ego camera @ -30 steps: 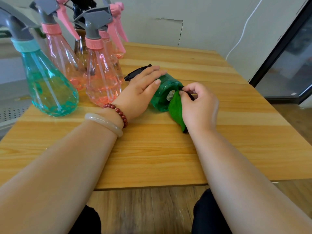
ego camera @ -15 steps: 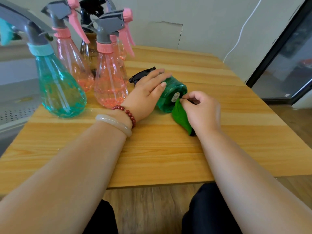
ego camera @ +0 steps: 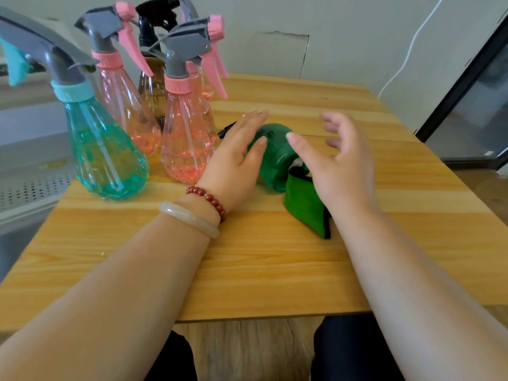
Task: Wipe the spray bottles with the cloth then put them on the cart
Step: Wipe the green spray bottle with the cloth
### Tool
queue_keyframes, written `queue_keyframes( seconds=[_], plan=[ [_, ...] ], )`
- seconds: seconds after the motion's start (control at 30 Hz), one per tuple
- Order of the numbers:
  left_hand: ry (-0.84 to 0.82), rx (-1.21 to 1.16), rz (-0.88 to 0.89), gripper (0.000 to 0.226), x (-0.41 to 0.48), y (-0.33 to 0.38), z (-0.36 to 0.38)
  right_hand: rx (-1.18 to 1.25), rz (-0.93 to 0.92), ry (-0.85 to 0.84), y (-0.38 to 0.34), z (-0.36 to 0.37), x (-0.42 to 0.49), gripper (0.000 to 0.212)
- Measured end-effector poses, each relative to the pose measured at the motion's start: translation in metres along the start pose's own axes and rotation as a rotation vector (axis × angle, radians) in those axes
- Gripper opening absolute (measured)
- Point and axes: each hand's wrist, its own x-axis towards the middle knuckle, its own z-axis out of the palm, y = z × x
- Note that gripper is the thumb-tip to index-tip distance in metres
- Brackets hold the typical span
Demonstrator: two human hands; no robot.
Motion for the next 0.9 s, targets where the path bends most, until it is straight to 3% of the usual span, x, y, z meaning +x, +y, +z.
queue_keyframes(
  seconds=[0.1, 0.23, 0.37, 0.57, 0.7, 0.9],
  plan=[
    [0.053, -0.049, -0.072, 0.043, 0.001, 0.000, -0.003, -0.081, 0.164, -0.209, -0.014, 0.007, 0.015, 0.069],
    [0.041, -0.067, -0.133, 0.041, 0.000, 0.004, -0.001, -0.164, 0.264, -0.348, -0.021, 0.016, 0.026, 0.071],
    [0.015, -0.044, -0.186, 0.041, -0.001, 0.004, 0.002, -0.124, 0.293, -0.344, -0.021, 0.016, 0.028, 0.075],
    [0.003, 0.030, -0.256, 0.052, 0.000, 0.006, 0.006, 0.168, 0.385, -0.227, -0.009, 0.014, 0.024, 0.066],
    [0.003, -0.053, -0.270, 0.054, -0.001, 0.015, 0.007, 0.383, 0.365, -0.169, 0.000, 0.017, 0.016, 0.071],
    [0.074, -0.208, -0.169, 0.055, 0.000, 0.015, 0.006, 0.462, 0.273, -0.301, 0.010, 0.013, 0.023, 0.078]
  ],
)
